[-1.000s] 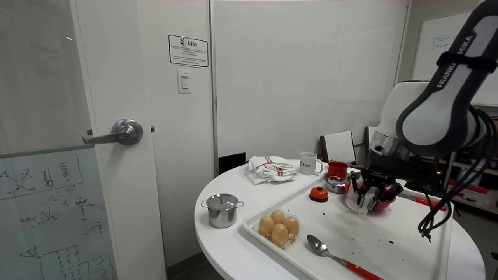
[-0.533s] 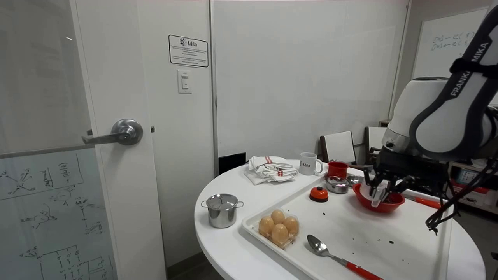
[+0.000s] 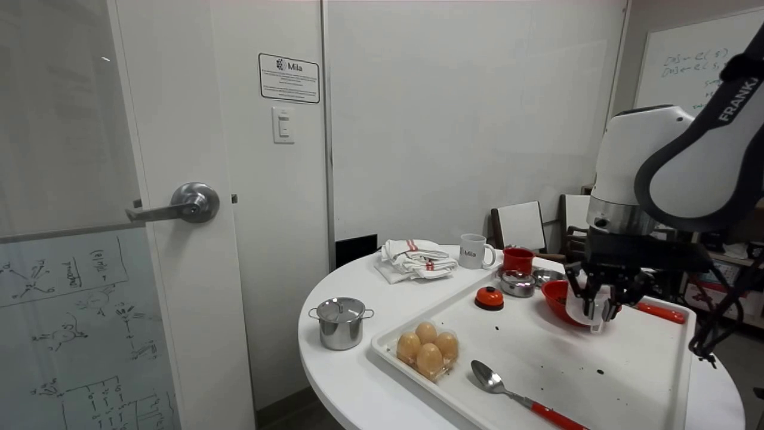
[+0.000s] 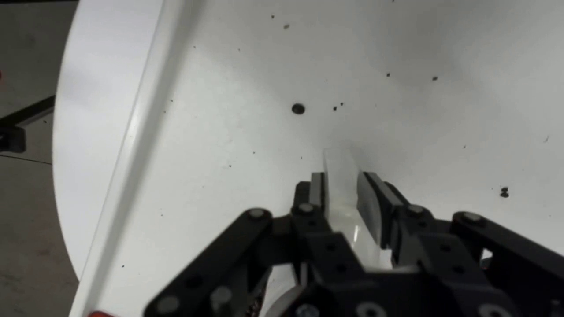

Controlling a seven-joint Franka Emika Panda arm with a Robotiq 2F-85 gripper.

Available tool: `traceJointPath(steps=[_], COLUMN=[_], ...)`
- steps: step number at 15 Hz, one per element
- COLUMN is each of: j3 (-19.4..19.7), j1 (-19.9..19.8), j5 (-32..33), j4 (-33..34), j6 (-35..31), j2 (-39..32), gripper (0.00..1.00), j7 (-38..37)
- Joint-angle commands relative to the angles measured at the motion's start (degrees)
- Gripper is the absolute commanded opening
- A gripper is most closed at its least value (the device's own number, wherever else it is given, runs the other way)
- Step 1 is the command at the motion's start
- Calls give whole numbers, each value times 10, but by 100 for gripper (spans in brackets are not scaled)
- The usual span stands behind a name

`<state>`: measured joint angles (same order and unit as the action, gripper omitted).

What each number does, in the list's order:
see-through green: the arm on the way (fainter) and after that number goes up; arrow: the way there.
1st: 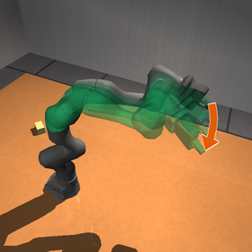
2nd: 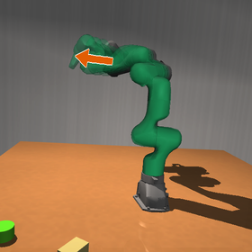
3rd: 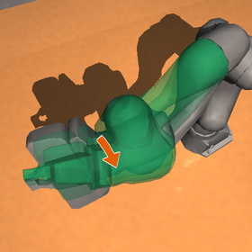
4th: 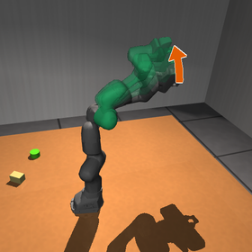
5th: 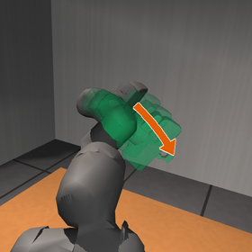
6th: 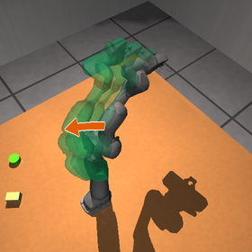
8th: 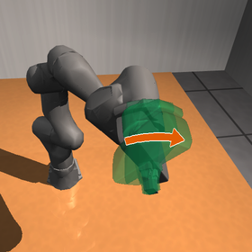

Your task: Pick up the colourless cup from the table, pour some of its contents in the orange bowl and put the cup back on the table.

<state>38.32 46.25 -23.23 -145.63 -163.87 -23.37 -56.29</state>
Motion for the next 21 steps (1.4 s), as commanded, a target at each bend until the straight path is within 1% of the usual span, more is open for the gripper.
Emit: traceJointPath(steps=[1, 3, 6, 10, 12, 13, 15, 17, 20, 21], j3=[-32, -73, -153, -265, -307, -326, -361, -390, -409, -411], j1=[-21, -55, -128, -250, -304, -327, -371, -406, -427, -430], j5=[94, 118, 132, 107, 91, 78, 52, 21, -1, -4], j4=[-12, -1, 8, 24, 37, 42, 56, 72, 93, 100], j6=[27, 47, 58, 47, 56, 39, 33, 26, 18, 22], j2=[50, 50, 48, 28, 16, 6, -10, -32, -65, -73], gripper=[10, 10, 10, 10, 10, 10, 10, 10, 10, 51], j7=[-73, -96, -107, -79, -62, -59, -39, -18, 3, 5])
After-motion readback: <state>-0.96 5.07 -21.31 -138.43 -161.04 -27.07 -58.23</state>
